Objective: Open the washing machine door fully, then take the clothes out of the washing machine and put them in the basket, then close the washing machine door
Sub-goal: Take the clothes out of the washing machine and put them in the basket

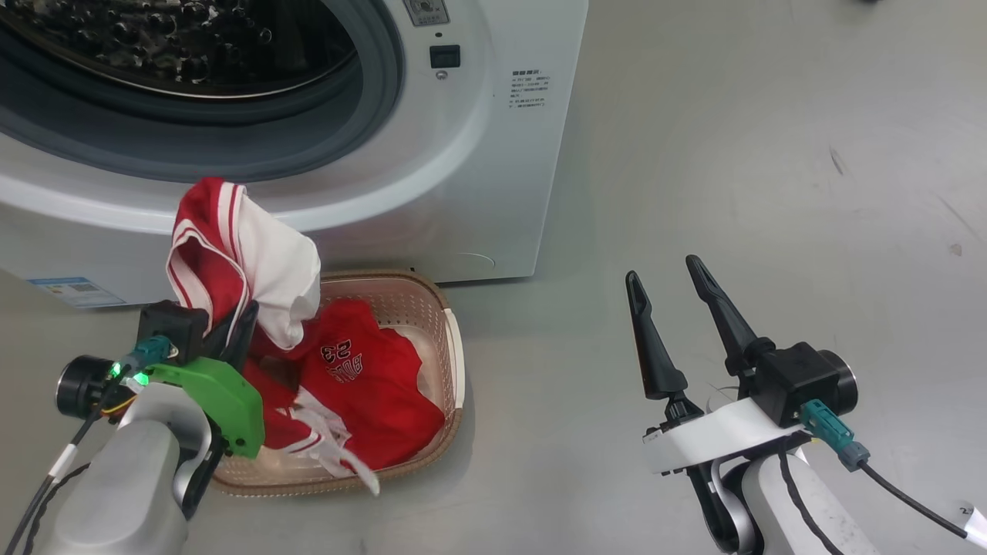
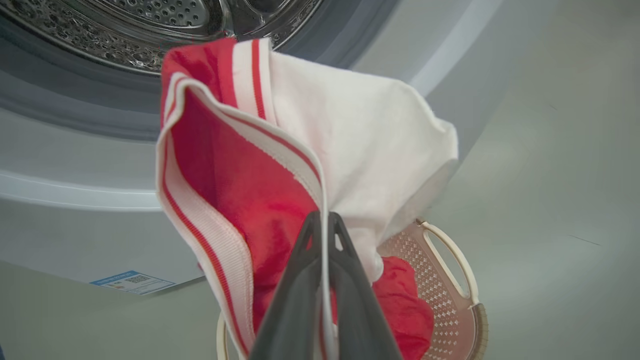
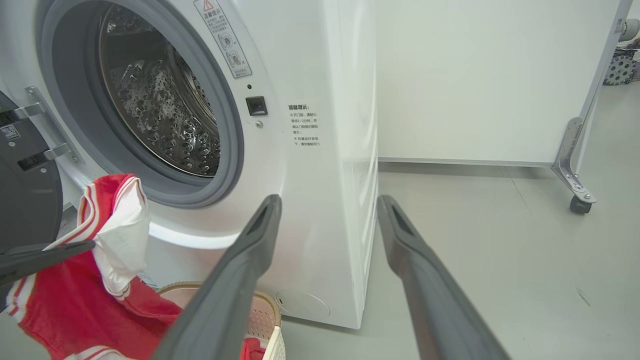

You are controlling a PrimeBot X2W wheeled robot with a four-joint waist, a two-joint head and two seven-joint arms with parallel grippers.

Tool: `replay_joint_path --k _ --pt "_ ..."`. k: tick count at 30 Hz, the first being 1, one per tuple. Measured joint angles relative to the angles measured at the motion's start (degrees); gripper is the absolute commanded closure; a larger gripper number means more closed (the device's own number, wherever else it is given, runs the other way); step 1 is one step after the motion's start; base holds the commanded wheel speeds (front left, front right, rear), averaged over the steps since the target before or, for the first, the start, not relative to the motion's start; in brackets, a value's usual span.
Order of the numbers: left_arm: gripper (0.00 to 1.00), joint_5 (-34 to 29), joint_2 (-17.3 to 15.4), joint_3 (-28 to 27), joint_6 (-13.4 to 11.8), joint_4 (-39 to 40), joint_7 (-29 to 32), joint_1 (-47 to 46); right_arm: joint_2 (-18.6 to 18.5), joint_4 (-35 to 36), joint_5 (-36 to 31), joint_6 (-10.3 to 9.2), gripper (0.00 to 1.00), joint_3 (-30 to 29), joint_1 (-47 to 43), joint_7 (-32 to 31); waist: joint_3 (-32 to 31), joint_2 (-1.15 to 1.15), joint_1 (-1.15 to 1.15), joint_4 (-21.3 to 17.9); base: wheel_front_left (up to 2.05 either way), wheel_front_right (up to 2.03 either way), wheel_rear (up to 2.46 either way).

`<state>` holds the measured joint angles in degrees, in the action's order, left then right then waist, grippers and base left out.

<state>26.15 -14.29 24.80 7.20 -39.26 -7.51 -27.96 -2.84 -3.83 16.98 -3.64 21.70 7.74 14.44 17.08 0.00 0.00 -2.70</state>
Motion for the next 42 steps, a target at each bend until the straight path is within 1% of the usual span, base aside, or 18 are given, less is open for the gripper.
replay_joint_path --k 9,11,14,17,21,27,33,34,38,42 --pt "1.0 1.09 -2.04 2.86 0.01 -0.49 3.0 0.42 -0.01 2.04 0.01 -0.08 0.0 0.6 0.02 0.0 3.4 0.0 0.0 -2.33 0.0 0.0 0.0" --pt "1.0 1.04 -3.01 3.61 0.16 -1.04 3.54 0.42 -0.01 2.67 0.01 -0.56 0.0 0.85 0.04 0.0 4.49 0.0 0.0 -2.94 0.0 0.0 0.0" --pt "1.0 1.03 -4.6 4.17 0.16 -1.63 4.15 0.34 -0.01 3.59 0.01 -0.6 0.0 0.99 0.23 0.0 6.28 0.0 0.0 -3.93 0.0 0.0 0.0" --pt "1.0 1.03 -5.41 4.82 0.16 -2.03 4.53 0.04 0.0 4.37 0.01 -0.82 0.0 1.22 0.49 0.0 8.19 0.0 0.0 -5.0 0.0 0.0 0.0" --pt "1.0 1.04 -5.93 5.27 0.16 -2.68 4.94 -1.6 0.0 5.45 0.03 -1.25 0.0 1.41 1.38 0.0 10.82 0.0 0.0 -6.51 0.0 0.0 0.0" --pt "1.0 0.98 -8.47 5.44 0.16 -4.72 6.08 -4.3 0.01 7.27 0.47 -2.05 0.0 2.25 2.58 0.0 14.7 0.0 0.0 -8.87 0.0 0.0 0.0" --pt "1.0 0.9 -9.98 5.84 0.16 -6.6 6.98 -6.65 0.01 8.64 0.65 -2.2 0.0 2.61 3.26 0.0 18.32 0.0 0.0 -11.26 0.0 0.0 0.0" --pt "1.0 0.89 -10.4 5.97 0.16 -6.93 7.1 -6.91 0.02 8.86 0.66 -2.5 0.0 2.76 3.38 0.01 18.89 0.0 0.0 -11.65 0.0 0.0 0.0" --pt "1.0 -1.42 -12.41 8.53 0.18 -8.89 8.49 -7.39 0.03 9.39 0.67 -2.65 0.0 3.16 3.6 0.0 21.11 0.0 0.0 -13.17 0.0 0.0 0.0" --pt "1.0 -2.03 -12.69 8.88 0.18 -10.49 8.51 -7.63 0.04 10.05 1.05 -3.01 0.0 3.23 3.88 0.0 23.09 0.0 0.0 -14.6 0.0 0.0 0.0"
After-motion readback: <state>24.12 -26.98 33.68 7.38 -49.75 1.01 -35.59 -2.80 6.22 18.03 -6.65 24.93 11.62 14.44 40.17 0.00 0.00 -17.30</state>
